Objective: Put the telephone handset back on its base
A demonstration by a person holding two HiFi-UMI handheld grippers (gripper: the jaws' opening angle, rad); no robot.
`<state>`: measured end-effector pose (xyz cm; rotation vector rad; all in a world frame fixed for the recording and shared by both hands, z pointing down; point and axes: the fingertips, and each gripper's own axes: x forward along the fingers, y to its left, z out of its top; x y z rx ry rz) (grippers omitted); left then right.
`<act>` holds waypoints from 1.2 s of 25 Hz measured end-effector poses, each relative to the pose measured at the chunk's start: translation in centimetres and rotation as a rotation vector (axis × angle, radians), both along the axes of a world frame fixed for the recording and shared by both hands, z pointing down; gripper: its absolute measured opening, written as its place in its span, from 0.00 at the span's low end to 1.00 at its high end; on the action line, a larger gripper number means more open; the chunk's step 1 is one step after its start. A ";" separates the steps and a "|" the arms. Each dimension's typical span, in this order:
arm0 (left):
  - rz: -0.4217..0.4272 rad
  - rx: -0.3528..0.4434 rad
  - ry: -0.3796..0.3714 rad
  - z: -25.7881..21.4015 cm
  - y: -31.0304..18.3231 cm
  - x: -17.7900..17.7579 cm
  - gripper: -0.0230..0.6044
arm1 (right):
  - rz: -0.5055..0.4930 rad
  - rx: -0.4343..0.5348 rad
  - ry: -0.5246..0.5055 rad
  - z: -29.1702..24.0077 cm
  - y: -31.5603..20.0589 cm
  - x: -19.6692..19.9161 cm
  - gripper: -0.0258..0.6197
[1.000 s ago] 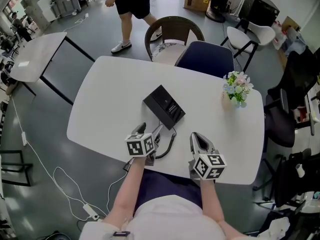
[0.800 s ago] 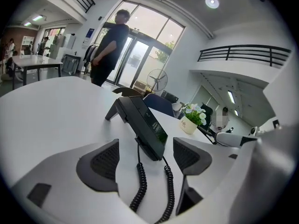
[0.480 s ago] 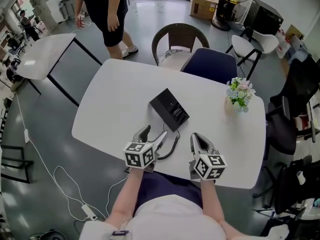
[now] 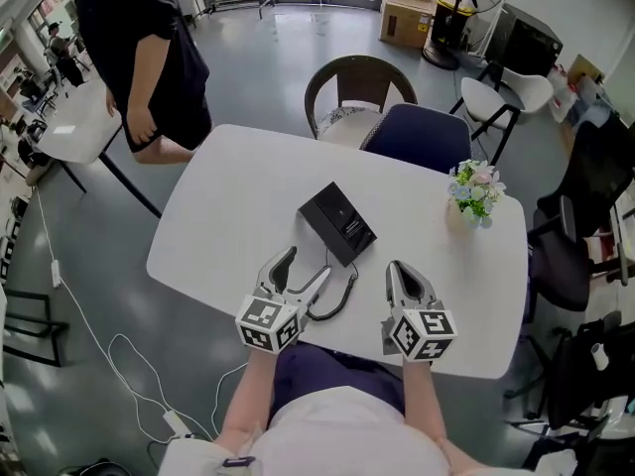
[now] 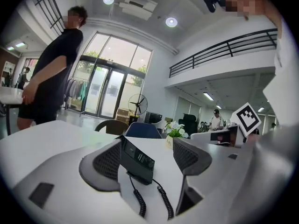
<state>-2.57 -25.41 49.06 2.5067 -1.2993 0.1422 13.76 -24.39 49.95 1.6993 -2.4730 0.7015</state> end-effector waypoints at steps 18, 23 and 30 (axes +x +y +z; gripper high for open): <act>0.048 0.219 -0.085 -7.0 0.1 3.1 0.10 | 0.025 0.131 0.096 -4.8 0.9 2.5 0.10; 0.003 0.150 -0.131 -5.2 -0.4 2.8 0.07 | 0.052 0.125 0.140 -4.3 1.0 3.2 0.10; 0.004 0.109 -0.153 -4.0 -0.4 2.7 0.06 | 0.088 0.126 0.153 -4.0 1.0 4.0 0.10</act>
